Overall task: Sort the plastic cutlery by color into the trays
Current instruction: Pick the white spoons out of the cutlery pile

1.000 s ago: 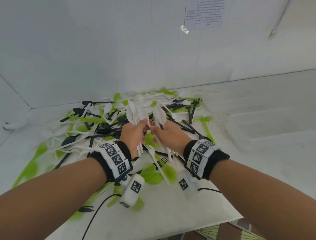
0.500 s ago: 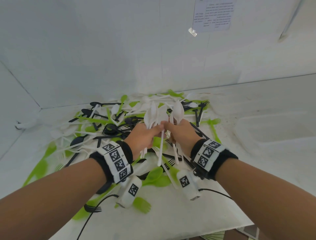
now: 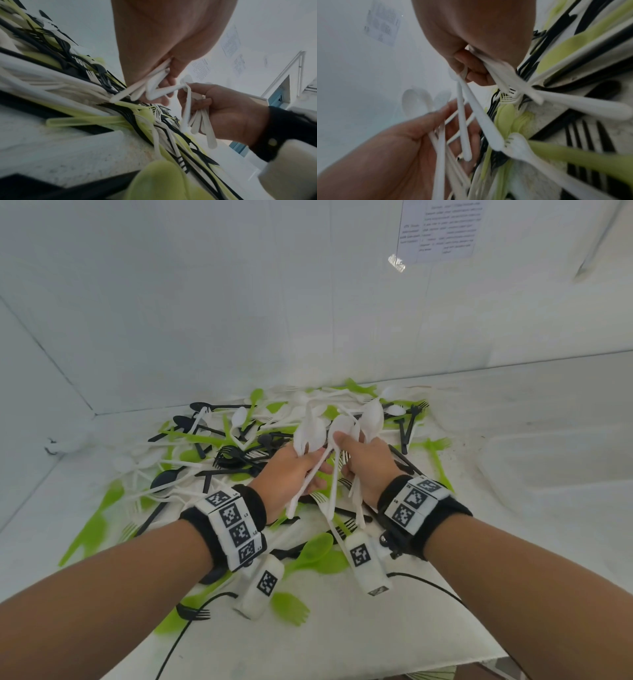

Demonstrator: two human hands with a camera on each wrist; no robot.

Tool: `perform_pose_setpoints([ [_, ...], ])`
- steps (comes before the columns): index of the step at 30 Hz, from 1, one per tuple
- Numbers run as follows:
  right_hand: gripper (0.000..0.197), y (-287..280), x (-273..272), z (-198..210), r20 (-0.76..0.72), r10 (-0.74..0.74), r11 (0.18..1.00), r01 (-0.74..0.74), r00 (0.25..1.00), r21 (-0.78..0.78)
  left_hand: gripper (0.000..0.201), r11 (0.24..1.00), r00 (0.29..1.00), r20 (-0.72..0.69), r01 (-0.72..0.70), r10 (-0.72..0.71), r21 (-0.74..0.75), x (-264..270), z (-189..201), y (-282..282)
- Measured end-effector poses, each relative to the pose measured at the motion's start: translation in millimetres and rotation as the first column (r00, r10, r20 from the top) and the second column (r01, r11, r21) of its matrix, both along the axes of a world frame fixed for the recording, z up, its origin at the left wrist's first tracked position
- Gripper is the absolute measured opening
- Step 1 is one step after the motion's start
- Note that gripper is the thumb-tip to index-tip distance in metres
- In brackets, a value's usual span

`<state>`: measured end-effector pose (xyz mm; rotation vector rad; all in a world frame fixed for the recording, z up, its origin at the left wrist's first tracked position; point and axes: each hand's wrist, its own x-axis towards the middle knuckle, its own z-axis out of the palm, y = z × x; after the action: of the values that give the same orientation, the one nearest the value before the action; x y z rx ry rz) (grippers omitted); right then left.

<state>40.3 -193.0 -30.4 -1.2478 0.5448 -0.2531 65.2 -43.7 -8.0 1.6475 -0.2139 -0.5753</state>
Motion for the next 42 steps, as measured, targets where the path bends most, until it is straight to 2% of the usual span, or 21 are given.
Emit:
perform_pose_setpoints([
  [2,0.016,-9,3,0,-0.042,-0.100,0.994,0.102,0.994,0.050,0.022,0.999,0.999,0.015,-0.046,0.046,0.005,2,-3,5],
  [3,0.016,-14,4,1,-0.047,-0.101,0.992,0.104,0.994,0.068,0.020,0.998,0.997,0.041,-0.062,0.061,0.029,2,-4,7],
  [6,0.018,-16,3,2,-0.027,0.000,0.998,0.002,1.000,0.066,0.011,0.991,0.993,0.099,-0.074,0.063,0.108,4,-1,9],
  [9,0.019,-3,1,1,-0.032,0.050,0.999,-0.050,0.998,-0.019,0.009,0.991,0.995,0.020,-0.098,0.096,0.096,7,2,5],
  [13,0.022,5,-1,-5,0.004,0.026,0.996,-0.026,1.000,0.082,0.019,0.989,0.993,0.112,-0.057,0.041,0.139,7,7,5],
  [17,0.024,5,-3,-5,0.058,0.022,0.993,-0.029,0.998,0.113,0.020,0.988,0.979,0.196,-0.075,0.048,0.132,9,3,10],
  [22,0.016,7,-5,-1,-0.001,0.008,0.998,-0.008,1.000,0.066,0.020,0.984,0.968,0.211,0.110,-0.138,0.139,-2,1,6],
  [26,0.016,-4,-2,0,-0.034,-0.106,0.989,0.109,0.994,0.104,0.017,0.974,0.981,0.179,0.038,-0.080,0.225,2,-6,6],
  [28,0.018,-8,-2,0,0.002,-0.075,0.986,0.074,0.997,0.149,0.020,0.969,0.987,0.150,0.020,-0.058,0.248,5,-5,7],
  [30,0.019,-4,-2,0,0.043,0.024,0.990,-0.030,0.999,0.139,0.021,0.953,0.980,0.165,0.055,-0.108,0.298,7,-5,8],
  [32,0.021,5,-4,-1,0.056,0.100,0.990,-0.105,0.993,0.099,0.018,0.936,0.963,0.189,0.123,-0.193,0.330,6,-3,6],
  [34,0.021,11,-6,-1,0.064,0.115,0.985,-0.122,0.991,0.120,0.018,0.908,0.938,0.185,0.211,-0.292,0.363,5,-5,3],
  [36,0.023,10,-6,0,0.023,0.084,0.987,-0.087,0.996,0.137,0.021,0.895,0.929,0.160,0.260,-0.335,0.363,1,-1,4],
  [39,0.020,-4,-7,0,-0.023,0.013,0.996,-0.011,1.000,0.084,0.028,0.911,0.936,0.135,0.273,-0.327,0.309,2,-1,10],
  [40,0.017,-8,-7,0,-0.024,-0.003,0.996,0.005,1.000,0.084,0.032,0.932,0.948,0.130,0.249,-0.290,0.264,3,-1,12],
  [42,0.017,-14,-8,1,-0.016,-0.005,0.994,0.006,1.000,0.105,0.041,0.979,0.989,0.019,0.143,-0.148,0.146,9,1,14],
])
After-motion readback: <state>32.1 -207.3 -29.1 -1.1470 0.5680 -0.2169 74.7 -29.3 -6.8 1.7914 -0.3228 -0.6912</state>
